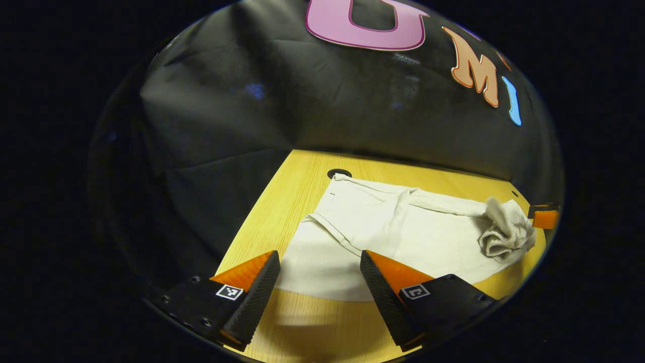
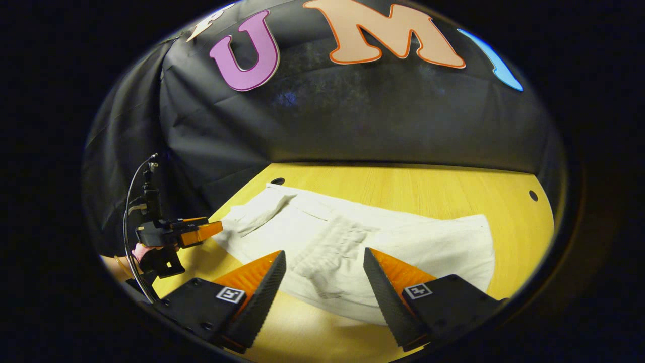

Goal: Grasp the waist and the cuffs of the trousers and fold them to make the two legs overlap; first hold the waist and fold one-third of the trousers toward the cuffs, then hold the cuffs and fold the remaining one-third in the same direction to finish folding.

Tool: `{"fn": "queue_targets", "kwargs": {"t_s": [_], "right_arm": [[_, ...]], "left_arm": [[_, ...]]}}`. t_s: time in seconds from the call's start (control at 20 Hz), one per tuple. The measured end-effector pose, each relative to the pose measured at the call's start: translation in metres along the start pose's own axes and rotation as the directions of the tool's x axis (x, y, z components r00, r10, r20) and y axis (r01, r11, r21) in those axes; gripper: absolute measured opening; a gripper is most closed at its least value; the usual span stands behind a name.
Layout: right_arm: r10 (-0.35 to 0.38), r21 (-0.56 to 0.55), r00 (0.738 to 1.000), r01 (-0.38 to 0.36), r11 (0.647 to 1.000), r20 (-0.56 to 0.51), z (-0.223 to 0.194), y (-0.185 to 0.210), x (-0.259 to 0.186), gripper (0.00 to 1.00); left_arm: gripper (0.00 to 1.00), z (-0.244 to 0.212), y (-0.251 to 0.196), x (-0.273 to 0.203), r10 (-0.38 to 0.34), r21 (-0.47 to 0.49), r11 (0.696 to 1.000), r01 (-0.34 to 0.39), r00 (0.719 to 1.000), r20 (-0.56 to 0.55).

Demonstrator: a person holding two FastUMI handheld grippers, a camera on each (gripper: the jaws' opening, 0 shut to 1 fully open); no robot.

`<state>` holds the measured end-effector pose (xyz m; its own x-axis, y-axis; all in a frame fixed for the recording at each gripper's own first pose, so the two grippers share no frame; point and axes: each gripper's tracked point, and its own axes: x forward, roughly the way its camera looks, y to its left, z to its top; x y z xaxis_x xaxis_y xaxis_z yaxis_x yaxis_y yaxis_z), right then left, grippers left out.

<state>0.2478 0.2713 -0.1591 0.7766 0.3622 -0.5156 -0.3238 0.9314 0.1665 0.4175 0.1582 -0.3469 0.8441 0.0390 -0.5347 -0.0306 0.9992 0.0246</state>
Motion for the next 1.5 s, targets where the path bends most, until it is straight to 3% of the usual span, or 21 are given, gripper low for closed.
{"fn": "queue_targets", "kwargs": {"t_s": [0.2,0.25,0.35,0.45,0.6,0.65,0.75,0.8,0.95,1.0,1.05,1.1,1.2,1.45,1.5], "right_arm": [[-0.03,0.022,0.999,0.029,0.999,0.021,0.007,-0.008,-0.002,0.96],[-0.041,0.022,0.999,0.04,0.999,0.025,0.009,-0.013,-0.004,0.92],[-0.058,0.027,0.998,0.057,0.998,0.022,0.009,-0.021,-0.006,0.96],[-0.066,0.042,0.998,0.066,0.997,0.021,0.01,-0.026,-0.008,0.92],[-0.073,0.062,0.997,0.071,0.996,0.03,0.012,-0.029,-0.011,0.96],[-0.074,0.067,0.997,0.072,0.995,0.033,0.013,-0.03,-0.012,0.92],[-0.08,0.071,0.996,0.077,0.994,0.034,0.014,-0.032,-0.014,0.96],[-0.081,0.073,0.996,0.079,0.994,0.033,0.013,-0.033,-0.015,0.92],[-0.085,0.08,0.996,0.082,0.993,0.031,0.012,-0.036,-0.02,0.92],[-0.087,0.081,0.996,0.085,0.993,0.029,0.012,-0.037,-0.022,0.96],[-0.088,0.081,0.996,0.086,0.993,0.028,0.012,-0.037,-0.024,0.96],[-0.09,0.08,0.996,0.088,0.993,0.025,0.01,-0.037,-0.026,0.96],[-0.1,0.071,0.995,0.098,0.993,0.018,0.008,-0.041,-0.029,0.96],[-0.124,0.073,0.992,0.123,0.99,0.011,0.007,-0.053,-0.038,0.96],[-0.128,0.075,0.992,0.127,0.989,0.012,0.008,-0.054,-0.039,0.92]], "left_arm": [[0.97,-0.011,0.006,0.009,0.005,0.017,1.0,-0.004,0.999,-0.045],[0.97,-0.012,0.007,0.008,0.004,0.021,1.0,-0.003,0.999,-0.054],[0.97,-0.012,0.005,0.011,-0.003,0.035,0.999,0.004,0.999,-0.048],[0.95,-0.016,0.006,0.01,0.01,0.048,0.999,-0.006,0.997,-0.071],[0.94,-0.015,0.007,0.011,0.014,0.068,0.998,-0.009,0.997,-0.075],[0.93,-0.016,0.006,0.011,0.007,0.067,0.998,-0.002,0.997,-0.08],[0.82,-0.015,0.0,0.012,-0.002,0.071,0.997,0.008,0.996,-0.087],[0.78,-0.015,-0.004,0.014,-0.011,0.075,0.997,0.018,0.996,-0.092],[0.44,-0.012,-0.018,0.018,-0.047,0.085,0.995,0.055,0.994,-0.094],[0.31,-0.011,-0.023,0.02,-0.063,0.079,0.994,0.07,0.994,-0.088],[0.13,-0.01,-0.025,0.022,-0.068,0.07,0.995,0.074,0.994,-0.08],[0.07,-0.009,-0.025,0.022,-0.074,0.062,0.995,0.079,0.995,-0.073],[0.0,-0.008,-0.025,0.021,-0.079,0.018,0.997,0.081,0.995,-0.058],[0.0,0.008,-0.029,0.011,-0.103,-0.13,0.986,0.102,0.995,0.003],[0.0,0.014,-0.031,0.007,-0.109,-0.141,0.984,0.11,0.994,0.018]]}}
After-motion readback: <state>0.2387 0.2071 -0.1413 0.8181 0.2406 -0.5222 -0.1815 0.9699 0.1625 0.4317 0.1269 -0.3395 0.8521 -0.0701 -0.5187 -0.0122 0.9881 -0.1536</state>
